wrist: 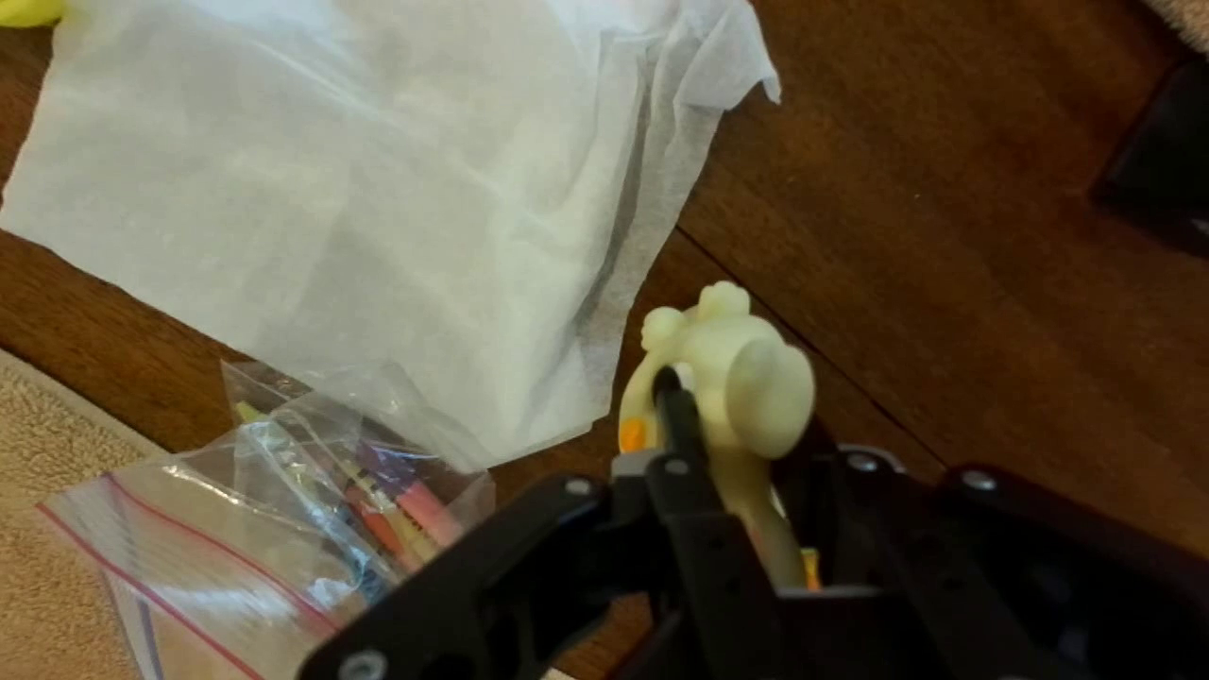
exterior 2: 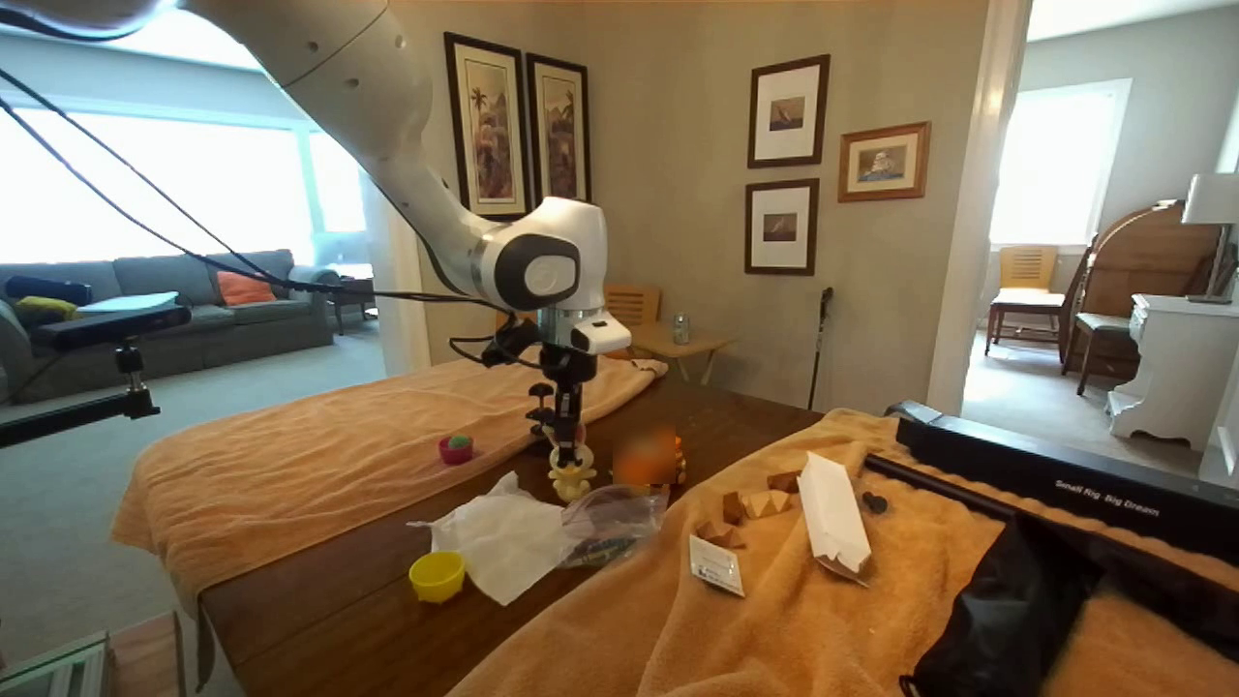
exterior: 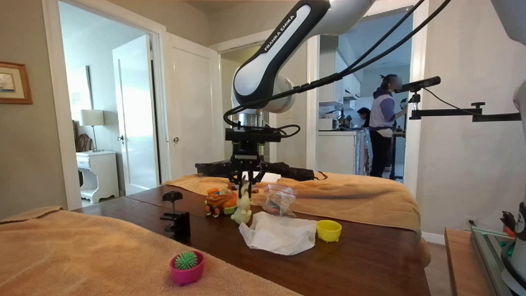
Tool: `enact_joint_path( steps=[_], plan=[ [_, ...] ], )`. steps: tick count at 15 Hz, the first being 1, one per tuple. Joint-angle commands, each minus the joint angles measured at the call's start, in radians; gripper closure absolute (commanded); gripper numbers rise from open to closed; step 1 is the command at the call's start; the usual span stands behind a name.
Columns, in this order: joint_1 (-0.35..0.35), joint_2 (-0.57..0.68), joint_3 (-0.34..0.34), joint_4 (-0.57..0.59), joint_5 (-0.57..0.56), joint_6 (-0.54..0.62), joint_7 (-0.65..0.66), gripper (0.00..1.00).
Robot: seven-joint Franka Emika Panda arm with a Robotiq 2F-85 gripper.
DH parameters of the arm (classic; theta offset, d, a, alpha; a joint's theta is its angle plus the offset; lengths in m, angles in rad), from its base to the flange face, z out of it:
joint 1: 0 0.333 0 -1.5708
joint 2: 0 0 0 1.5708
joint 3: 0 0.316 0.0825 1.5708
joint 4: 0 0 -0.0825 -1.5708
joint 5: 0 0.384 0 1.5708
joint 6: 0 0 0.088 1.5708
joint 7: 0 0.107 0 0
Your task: Squeeze the fluffy toy
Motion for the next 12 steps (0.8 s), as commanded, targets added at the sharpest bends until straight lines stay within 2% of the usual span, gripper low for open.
enact_joint_path(
  steps=[1,5,6,8,12],
  plan=[
    [-0.002,0.009,0.003,0.023,0.025,-0.021,-0.001,0.94],
    [0.003,0.009,-0.002,0.024,0.015,-0.022,0.009,0.94],
    [0.003,0.009,-0.002,0.024,0.014,-0.025,0.012,0.52],
    [0.002,0.008,-0.001,0.027,0.016,-0.025,0.009,0.44],
    [0.004,0.009,-0.003,0.031,0.013,-0.026,0.013,0.16]
  ],
)
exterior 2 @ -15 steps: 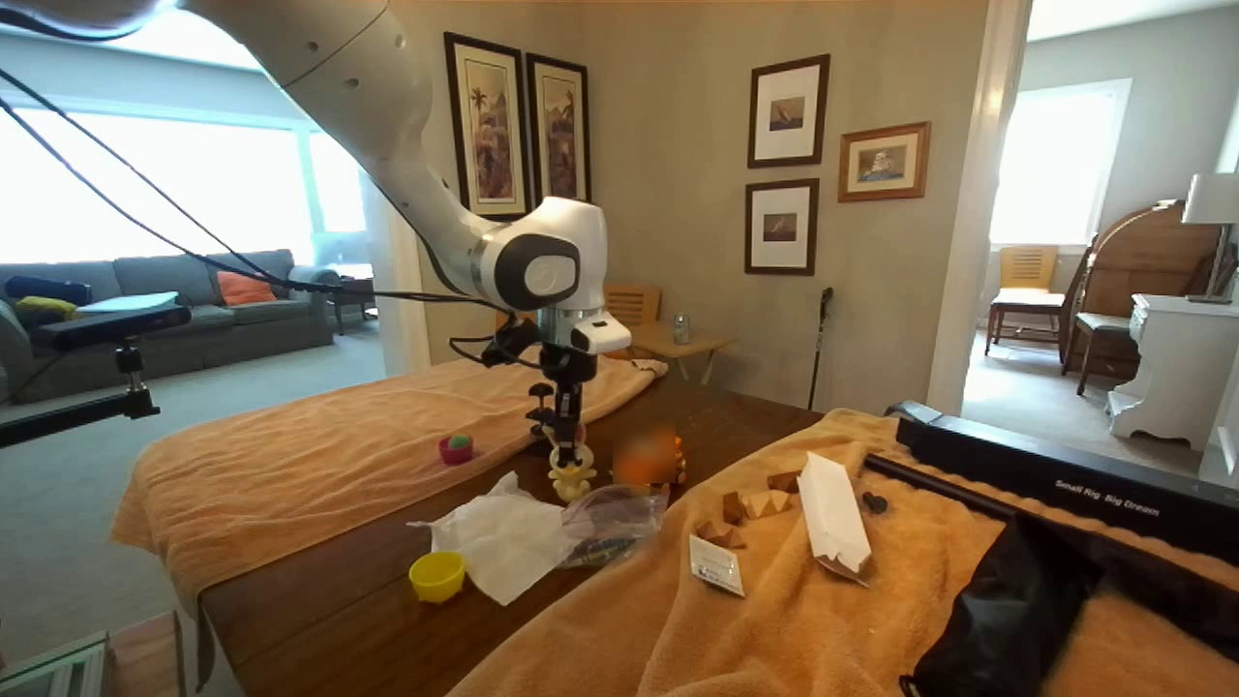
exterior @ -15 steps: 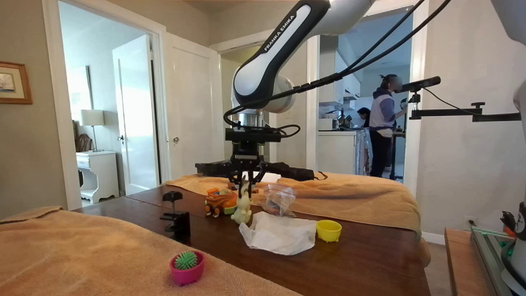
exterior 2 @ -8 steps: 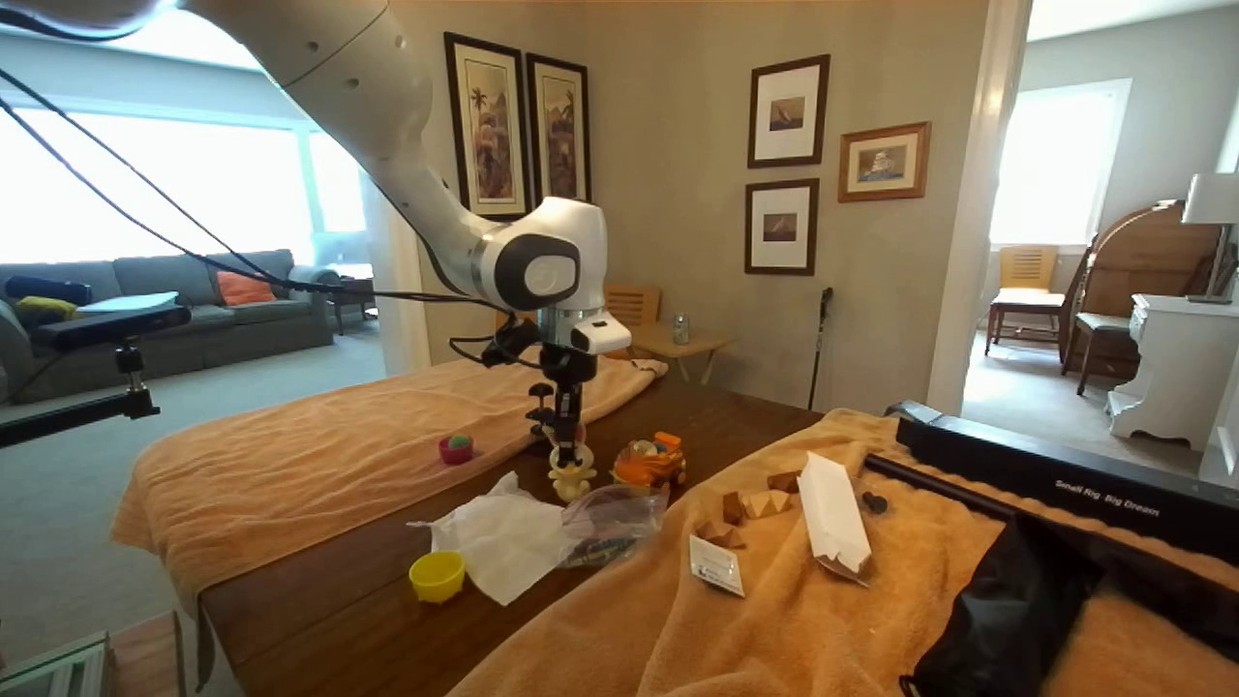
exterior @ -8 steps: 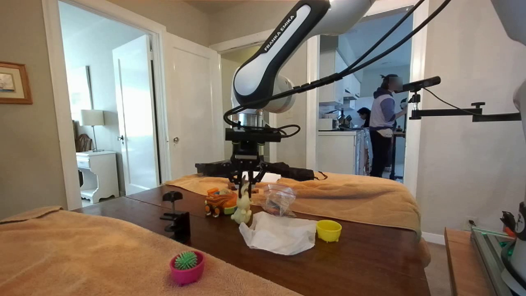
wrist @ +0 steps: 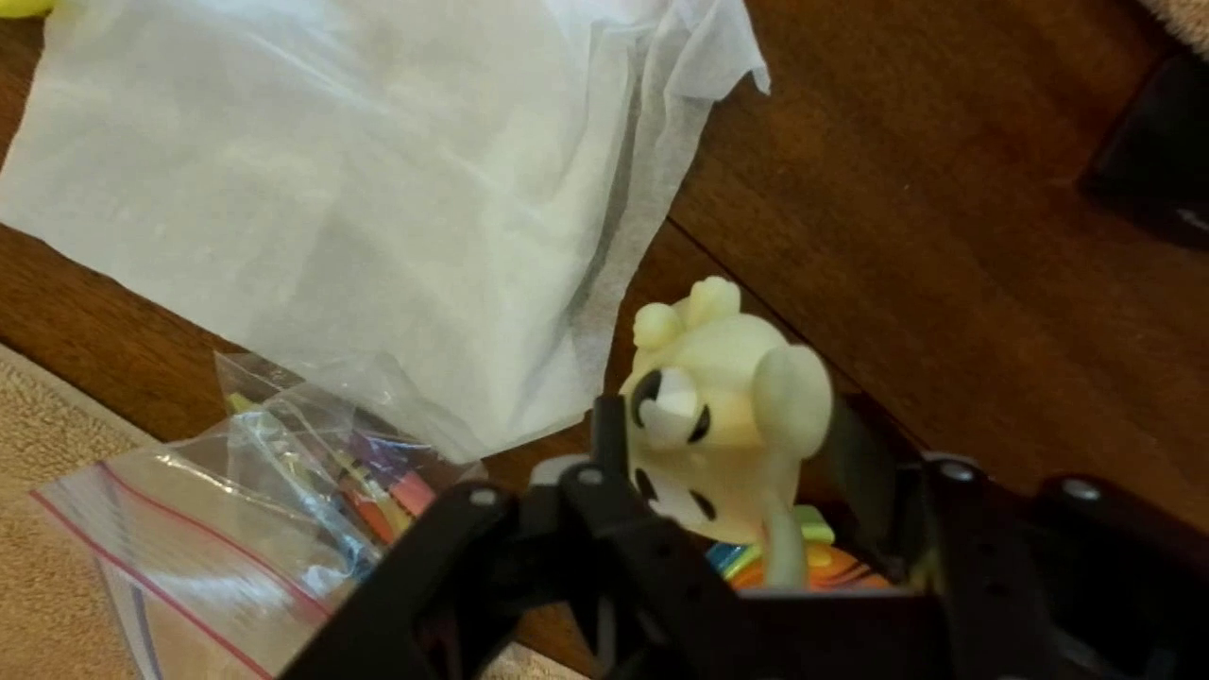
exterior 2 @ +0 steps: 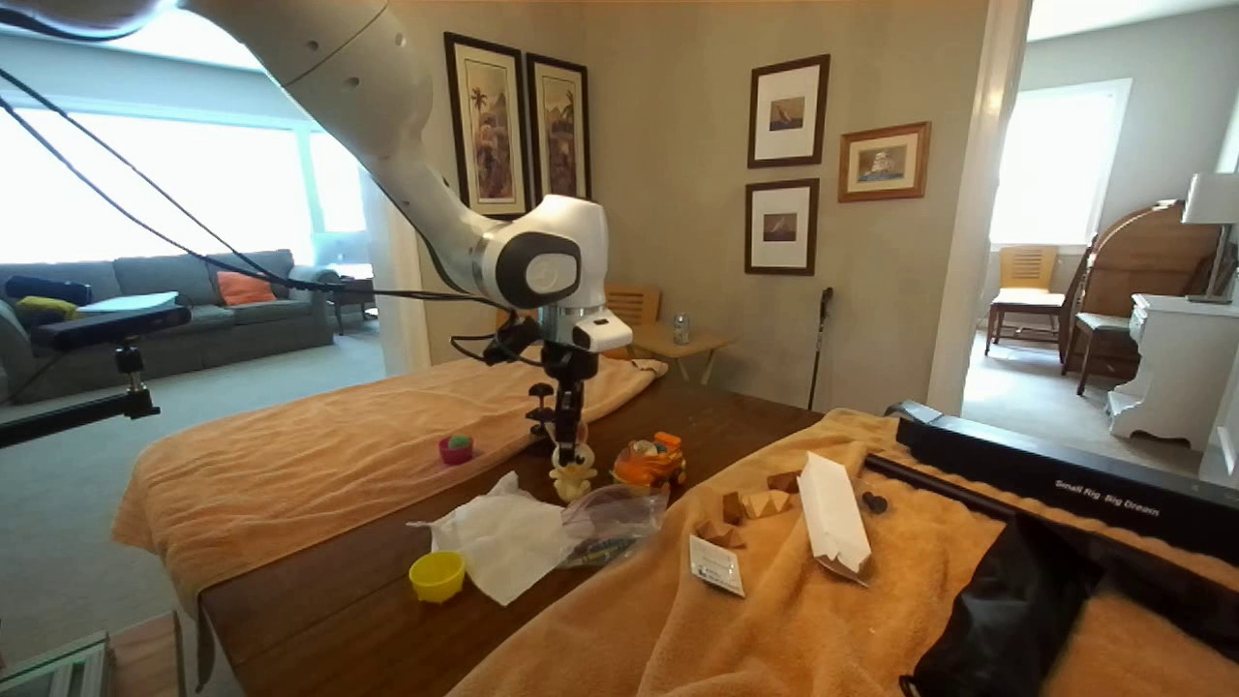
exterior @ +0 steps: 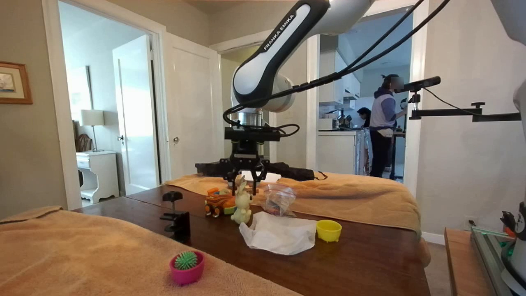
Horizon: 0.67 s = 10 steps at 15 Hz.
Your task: Squeeze the fluffy toy
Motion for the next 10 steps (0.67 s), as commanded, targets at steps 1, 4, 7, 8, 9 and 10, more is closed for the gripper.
enact_joint_path(
  steps=[1,4,7,8,9,10],
  plan=[
    [0.004,0.009,-0.003,0.024,0.013,-0.026,0.013,0.09],
    [0.005,0.010,-0.005,0.025,0.011,-0.026,0.017,0.00],
    [0.005,0.009,-0.006,0.024,0.010,-0.026,0.018,0.00],
    [0.006,0.009,-0.007,0.025,0.009,-0.026,0.019,0.00],
    [0.007,0.009,-0.008,0.024,0.006,-0.025,0.021,0.00],
    [0.008,0.007,-0.009,0.023,0.003,-0.028,0.023,0.00]
  ],
)
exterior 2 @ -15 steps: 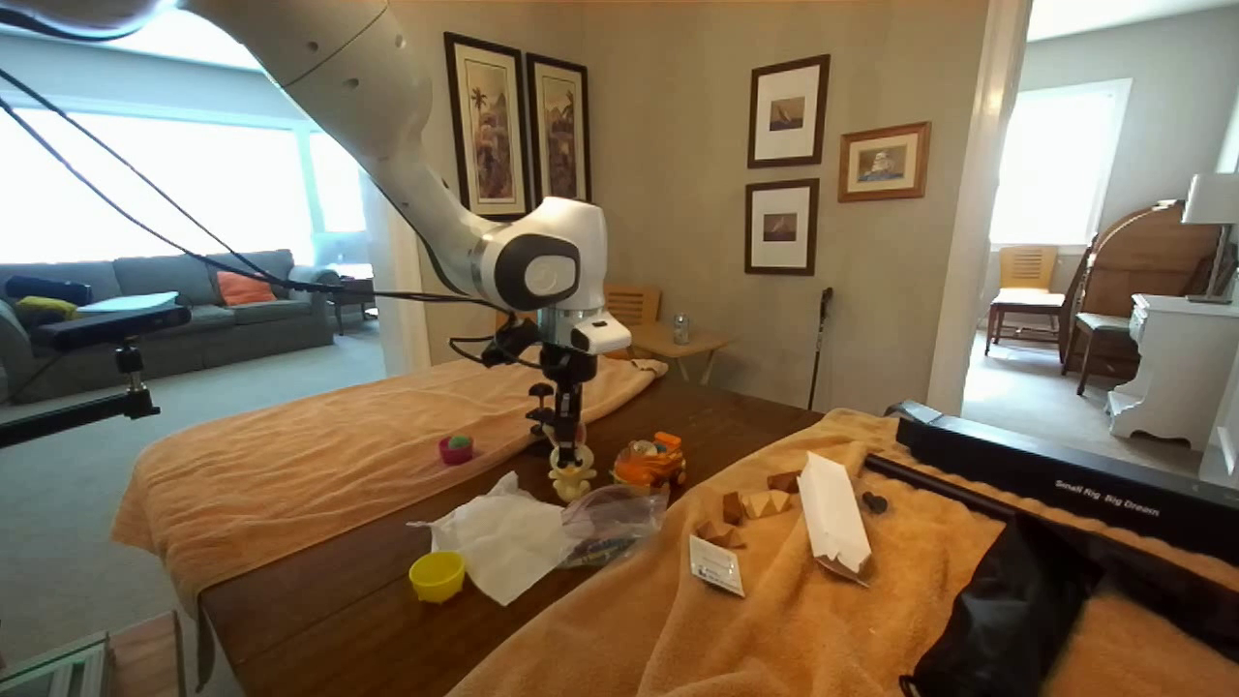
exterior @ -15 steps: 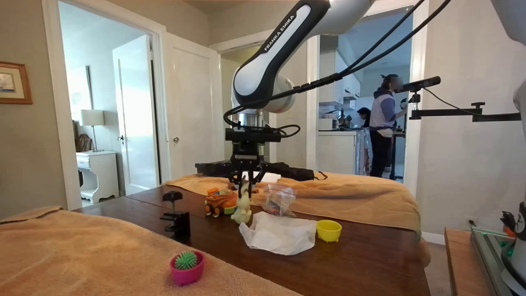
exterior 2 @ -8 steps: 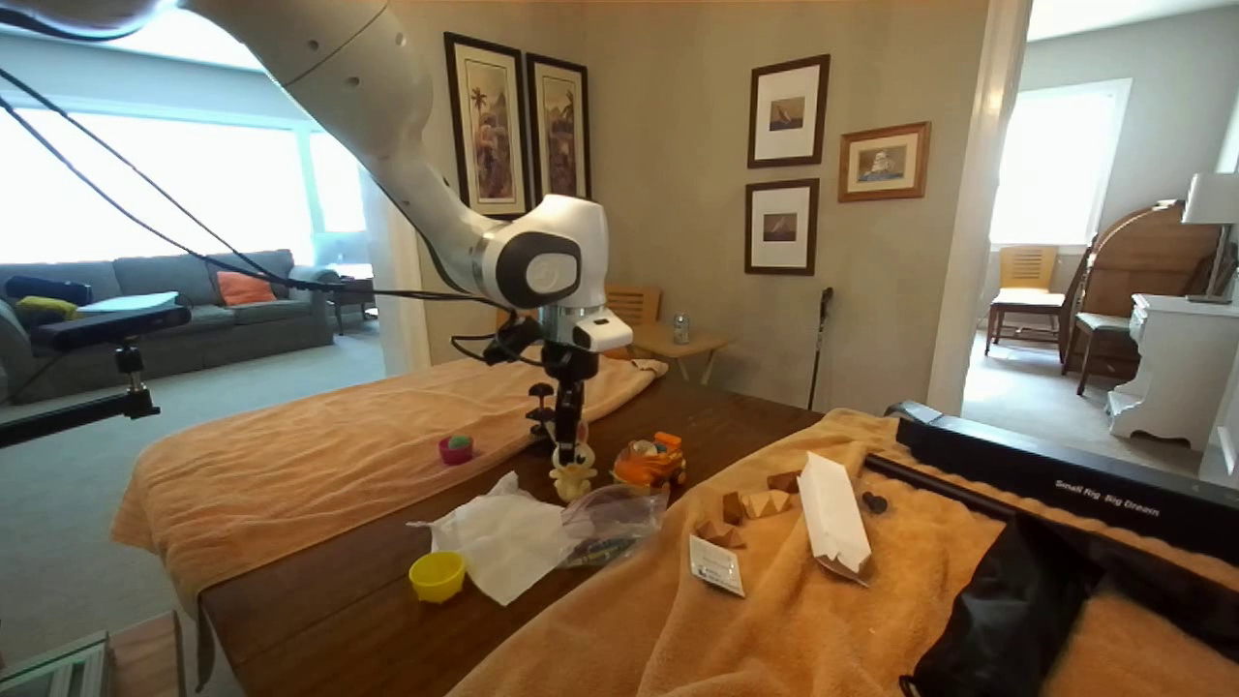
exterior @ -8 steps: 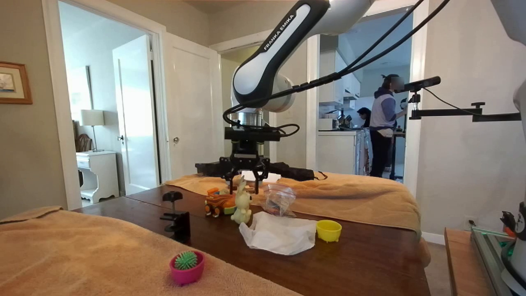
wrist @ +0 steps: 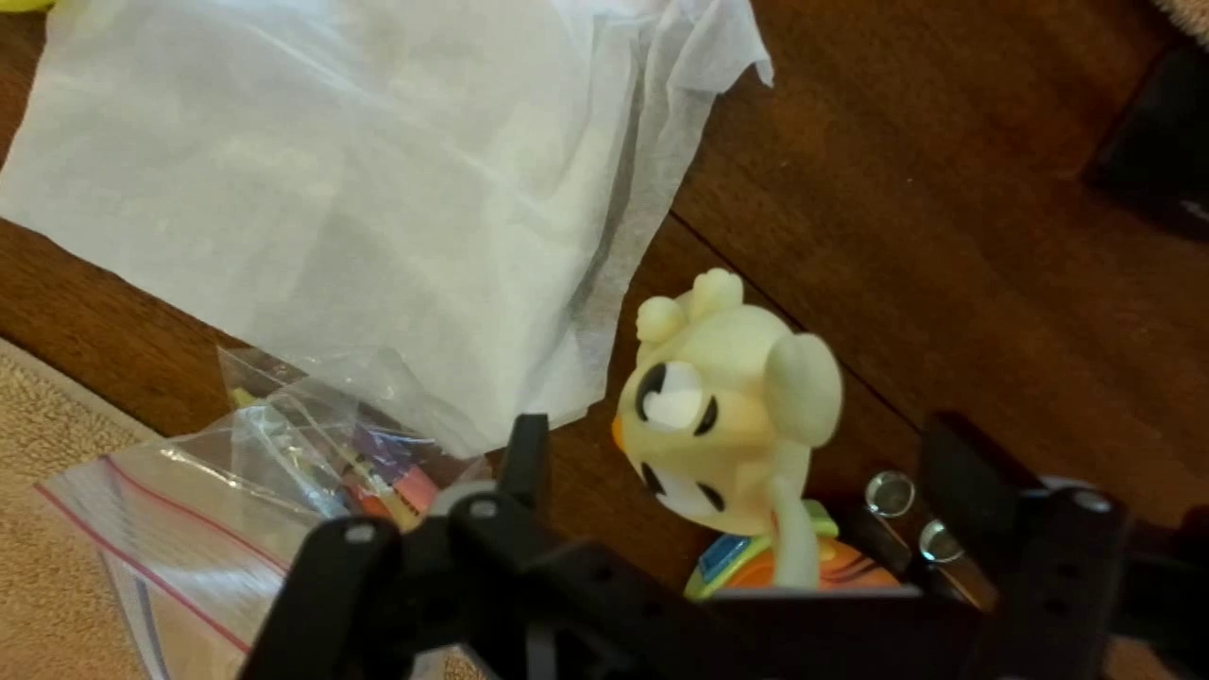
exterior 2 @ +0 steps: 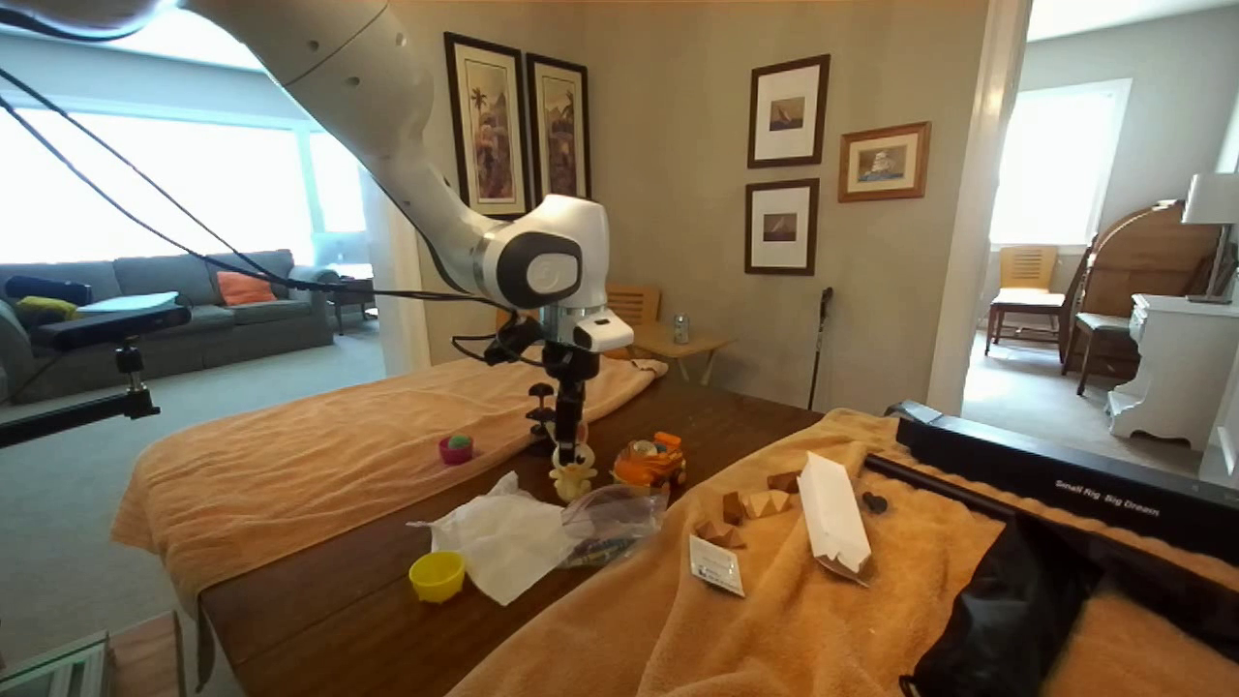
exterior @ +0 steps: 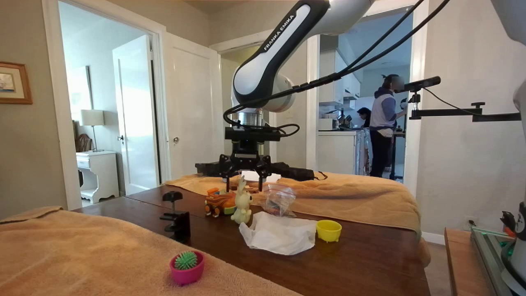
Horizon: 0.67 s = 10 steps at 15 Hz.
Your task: Squeeze the fluffy toy
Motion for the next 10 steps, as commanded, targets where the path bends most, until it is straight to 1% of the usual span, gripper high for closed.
enact_joint_path(
  steps=[1,4,8,10],
  plan=[
    [0.008,0.002,-0.006,0.021,0.001,-0.030,0.021,0.00],
    [0.004,-0.030,-0.001,0.018,-0.005,-0.065,-0.010,0.00],
    [-0.008,-0.091,0.014,0.025,-0.006,-0.179,-0.097,0.00],
    [-0.007,-0.120,0.013,0.032,-0.025,-0.227,-0.136,0.00]
  ],
)
